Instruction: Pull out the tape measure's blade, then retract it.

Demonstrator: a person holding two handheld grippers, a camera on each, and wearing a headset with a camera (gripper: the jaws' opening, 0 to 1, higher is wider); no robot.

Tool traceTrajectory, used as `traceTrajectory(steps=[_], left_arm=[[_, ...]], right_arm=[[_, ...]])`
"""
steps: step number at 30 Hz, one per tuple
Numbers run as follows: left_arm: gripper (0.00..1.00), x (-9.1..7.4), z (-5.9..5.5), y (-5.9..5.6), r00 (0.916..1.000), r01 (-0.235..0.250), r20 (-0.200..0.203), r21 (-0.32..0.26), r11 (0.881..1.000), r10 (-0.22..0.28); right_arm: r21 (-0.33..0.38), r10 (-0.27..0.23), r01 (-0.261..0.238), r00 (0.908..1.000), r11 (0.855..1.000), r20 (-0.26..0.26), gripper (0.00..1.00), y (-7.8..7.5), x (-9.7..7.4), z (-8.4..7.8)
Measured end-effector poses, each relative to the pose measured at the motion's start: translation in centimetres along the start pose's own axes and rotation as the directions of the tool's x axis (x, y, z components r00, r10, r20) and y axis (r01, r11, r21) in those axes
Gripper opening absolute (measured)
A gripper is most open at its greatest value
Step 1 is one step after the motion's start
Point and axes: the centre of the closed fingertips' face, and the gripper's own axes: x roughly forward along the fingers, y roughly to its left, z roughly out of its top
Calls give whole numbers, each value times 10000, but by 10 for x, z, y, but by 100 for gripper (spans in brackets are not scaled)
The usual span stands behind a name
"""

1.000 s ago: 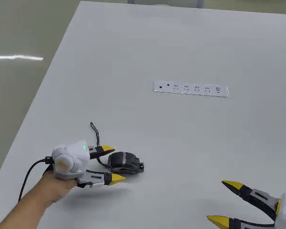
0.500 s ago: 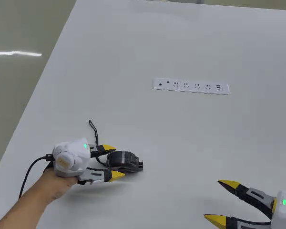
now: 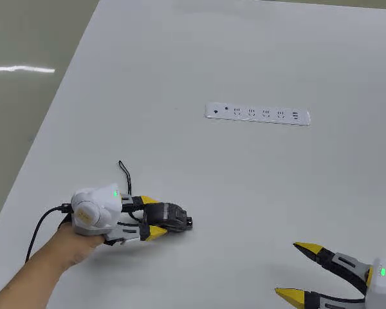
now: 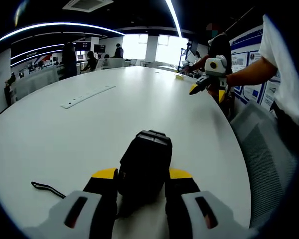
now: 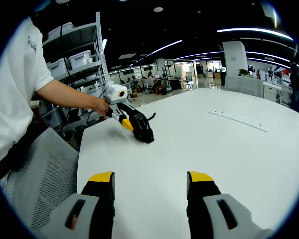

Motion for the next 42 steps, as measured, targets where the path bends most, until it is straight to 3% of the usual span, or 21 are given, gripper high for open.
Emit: traceTrajectory(steps=[16, 42], left_arm=[[31, 0, -1, -2, 9993, 359, 88, 352, 9987, -362], [28, -1, -2, -2, 9947, 1013, -292, 995, 9899, -989]], right_arm=[[-208, 170, -171, 9998, 9996, -50, 57, 0, 7, 1], [-1011, 1141, -1163, 9931, 9880, -275, 52, -8, 47, 11]])
